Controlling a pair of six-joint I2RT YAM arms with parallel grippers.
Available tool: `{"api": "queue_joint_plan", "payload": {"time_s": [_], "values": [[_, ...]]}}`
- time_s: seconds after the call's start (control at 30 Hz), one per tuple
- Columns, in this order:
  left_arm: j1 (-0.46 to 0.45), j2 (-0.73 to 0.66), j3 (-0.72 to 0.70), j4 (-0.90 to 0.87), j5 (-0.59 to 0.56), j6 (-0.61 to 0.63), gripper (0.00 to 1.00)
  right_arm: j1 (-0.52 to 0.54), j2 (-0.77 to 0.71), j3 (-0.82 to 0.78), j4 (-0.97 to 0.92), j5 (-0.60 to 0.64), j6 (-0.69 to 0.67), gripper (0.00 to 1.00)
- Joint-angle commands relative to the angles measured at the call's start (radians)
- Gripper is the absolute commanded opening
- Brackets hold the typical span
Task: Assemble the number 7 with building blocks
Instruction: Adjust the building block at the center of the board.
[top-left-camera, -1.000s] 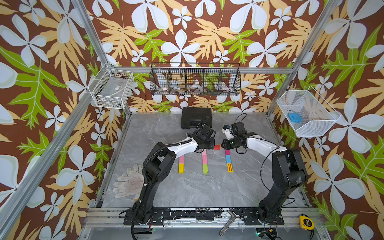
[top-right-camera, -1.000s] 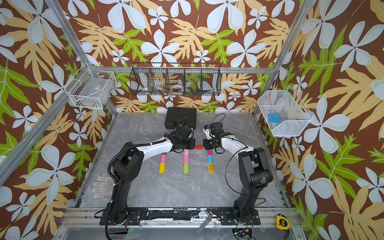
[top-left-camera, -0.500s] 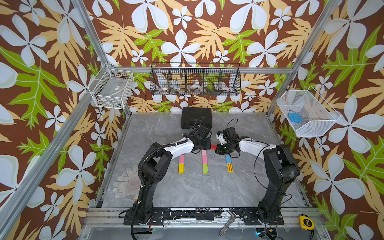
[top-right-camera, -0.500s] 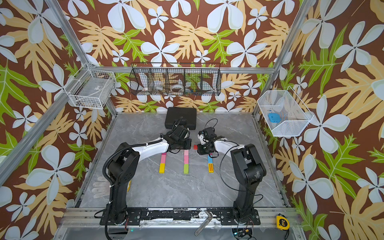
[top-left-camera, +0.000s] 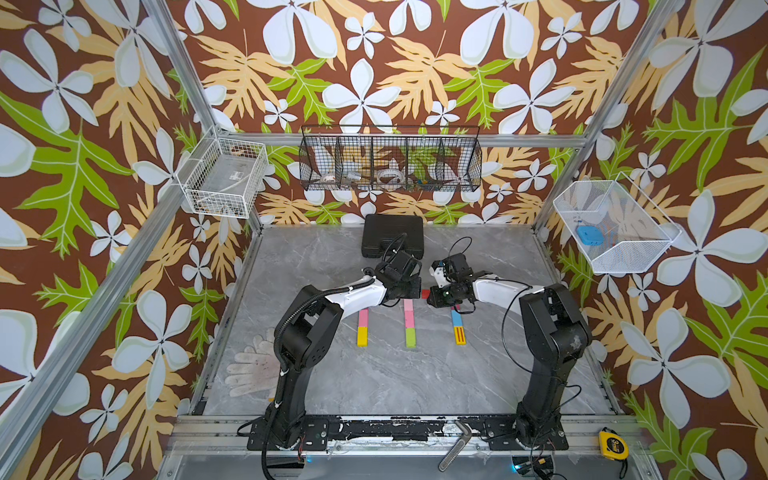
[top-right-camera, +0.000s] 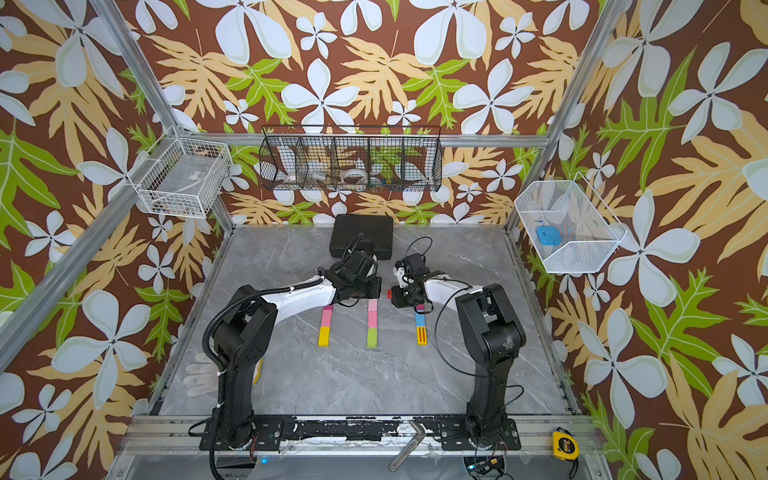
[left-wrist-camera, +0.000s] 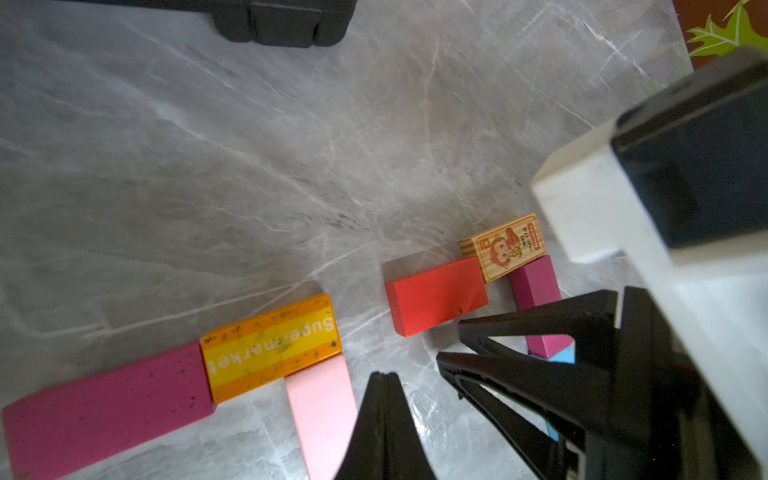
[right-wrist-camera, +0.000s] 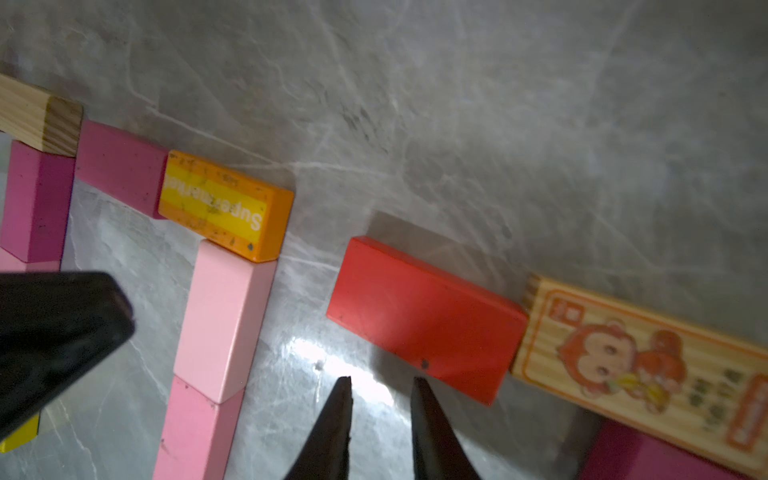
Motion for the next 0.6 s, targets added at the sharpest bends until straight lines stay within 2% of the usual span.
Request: {"api": "queue_joint_plan", "payload": {"time_s": [0.0, 0.57], "values": [[0.004, -0.008, -0.001, 0.012, 0.005, 0.002, 0.04, 0.000, 0.011, 0.010, 0.011, 0.005, 0.011, 0.26], [0.007, -0.017, -0.013, 0.010, 0.010, 0.007, 0.04, 0.001, 0.030, 0.028, 0.019, 0.007, 0.014, 0.26]]}}
